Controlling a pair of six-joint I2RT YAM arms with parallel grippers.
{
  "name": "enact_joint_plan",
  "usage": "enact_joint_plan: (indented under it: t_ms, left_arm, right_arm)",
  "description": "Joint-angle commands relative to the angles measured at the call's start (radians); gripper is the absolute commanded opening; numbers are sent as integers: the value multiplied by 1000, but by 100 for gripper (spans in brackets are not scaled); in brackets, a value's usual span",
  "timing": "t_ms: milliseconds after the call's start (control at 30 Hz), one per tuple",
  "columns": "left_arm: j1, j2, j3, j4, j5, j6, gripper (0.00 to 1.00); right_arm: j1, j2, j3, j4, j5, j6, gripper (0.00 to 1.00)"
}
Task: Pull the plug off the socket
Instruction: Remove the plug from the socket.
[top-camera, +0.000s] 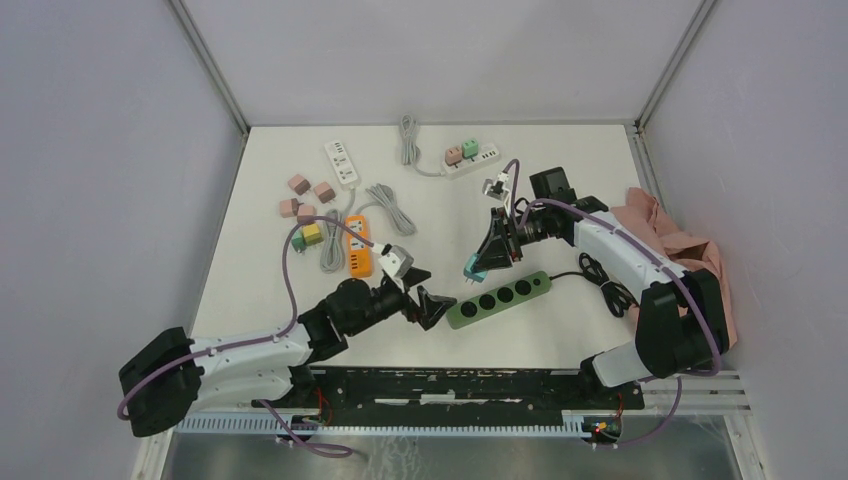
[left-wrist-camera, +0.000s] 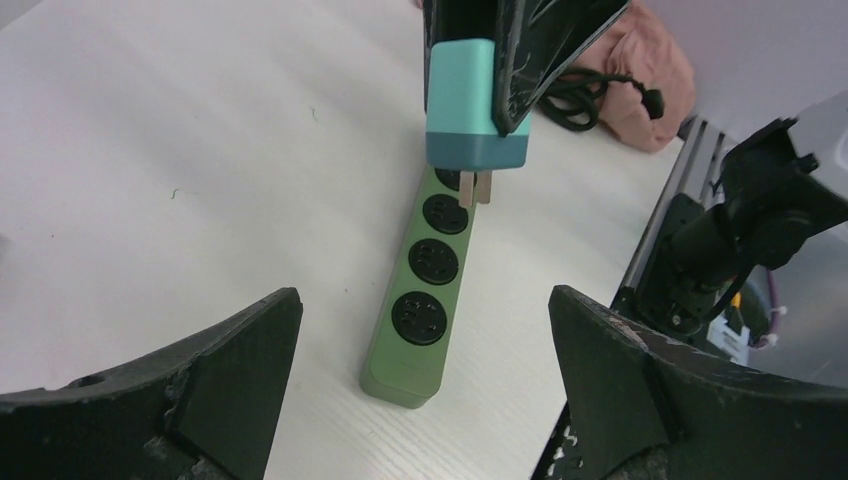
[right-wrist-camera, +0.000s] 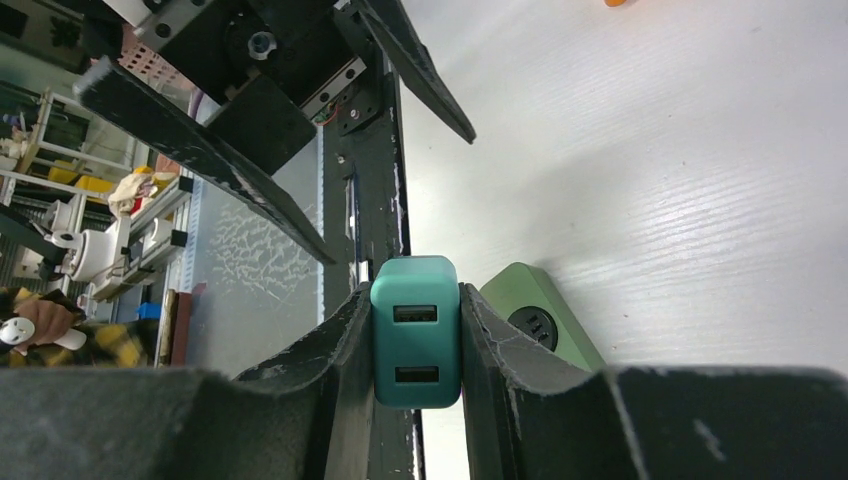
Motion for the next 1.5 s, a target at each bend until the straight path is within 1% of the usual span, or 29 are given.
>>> enact_joint_plan:
  t_ms: [0,233,433,633,933,1067,1233,1400,1467]
  left_arm:
    - [5,-66,16,18,-22,-97,99]
    - [4,-115,21,23,-16,-136,99]
    - [5,-122,26,22,-55,-194,99]
    - [4,-112,19,28,-64,-195,99]
    - [5,-84,42,13,-42,-191,100]
    - [5,-60,70,-27,-64,-204,100]
    - [2,-15,135,-139,-158,-243,99]
    - [-22,71,242,-263,-247,-260,95]
    - [-33,119,299,-300,-246,-247,94]
  right_arm:
    - [-11,-4,1,68,-67,73,0]
    - [-19,-6,2,82,-92,103,0]
    - [-21,4,1,88,-100,121,0]
    - [-21,16,1,90,-108,125,0]
    - [-21,47,-4,139,-90,222,0]
    - [-21,51,-18,190,-61,289,0]
    - [-21,59,-60,343,3,495,0]
    - [-21,90,-60,364,32,590,0]
    - [-21,101,-60,364,44,607,0]
